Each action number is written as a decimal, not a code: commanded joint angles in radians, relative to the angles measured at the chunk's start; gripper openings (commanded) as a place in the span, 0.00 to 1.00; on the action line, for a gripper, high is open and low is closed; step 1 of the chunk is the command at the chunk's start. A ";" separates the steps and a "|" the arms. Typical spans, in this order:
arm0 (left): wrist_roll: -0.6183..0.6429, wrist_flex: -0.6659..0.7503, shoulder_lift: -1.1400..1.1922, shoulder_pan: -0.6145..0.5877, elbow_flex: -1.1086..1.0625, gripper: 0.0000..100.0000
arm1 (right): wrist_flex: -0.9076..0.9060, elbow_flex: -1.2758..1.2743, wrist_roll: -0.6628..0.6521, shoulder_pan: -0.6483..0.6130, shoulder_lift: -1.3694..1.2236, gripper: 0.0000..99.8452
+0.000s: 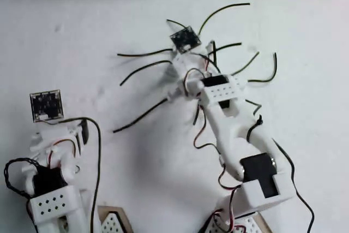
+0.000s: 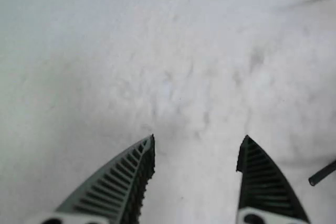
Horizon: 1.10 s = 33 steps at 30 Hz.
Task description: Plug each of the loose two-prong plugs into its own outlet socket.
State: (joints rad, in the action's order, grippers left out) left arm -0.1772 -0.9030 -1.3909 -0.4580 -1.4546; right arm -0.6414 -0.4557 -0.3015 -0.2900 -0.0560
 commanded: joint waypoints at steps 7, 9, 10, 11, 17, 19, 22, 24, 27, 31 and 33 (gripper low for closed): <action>-0.011 0.097 -0.013 -0.004 -0.040 0.26 | -0.217 0.055 -0.005 -0.030 0.283 0.15; -0.011 0.097 -0.013 -0.004 -0.040 0.26 | -0.300 0.054 0.031 -0.036 0.367 0.08; -0.011 0.097 -0.013 -0.004 -0.040 0.26 | -0.340 0.054 0.057 -0.036 0.409 0.04; -0.011 0.095 -0.013 -0.002 -0.041 0.26 | -0.375 0.054 0.083 -0.036 0.450 0.01; -0.011 0.089 -0.013 0.022 -0.043 0.25 | -0.512 -0.106 0.157 -0.033 0.708 0.02; -0.029 0.089 -0.013 0.053 -0.043 0.19 | -0.501 -0.216 0.157 -0.033 0.809 0.02; -0.121 0.087 -0.013 0.101 -0.043 0.05 | -0.464 -0.394 0.160 -0.031 0.995 0.02; -0.167 0.087 -0.012 0.136 -0.058 0.02 | -0.446 -0.506 0.160 -0.030 1.138 0.02; -0.172 0.094 -0.013 0.186 -0.081 0.02 | -0.444 -0.658 0.160 -0.018 1.353 0.02; -0.172 0.091 -0.013 0.219 -0.084 0.02 | -0.444 -0.813 0.155 0.068 1.618 0.02; -0.173 0.091 -0.013 0.240 -0.084 0.02 | -0.446 -0.888 0.153 0.120 1.739 0.02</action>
State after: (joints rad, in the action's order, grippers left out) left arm -0.3414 -0.8293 -1.3909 -0.2601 -1.5451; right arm -1.1032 -1.2735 -0.1511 -0.2332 1.5075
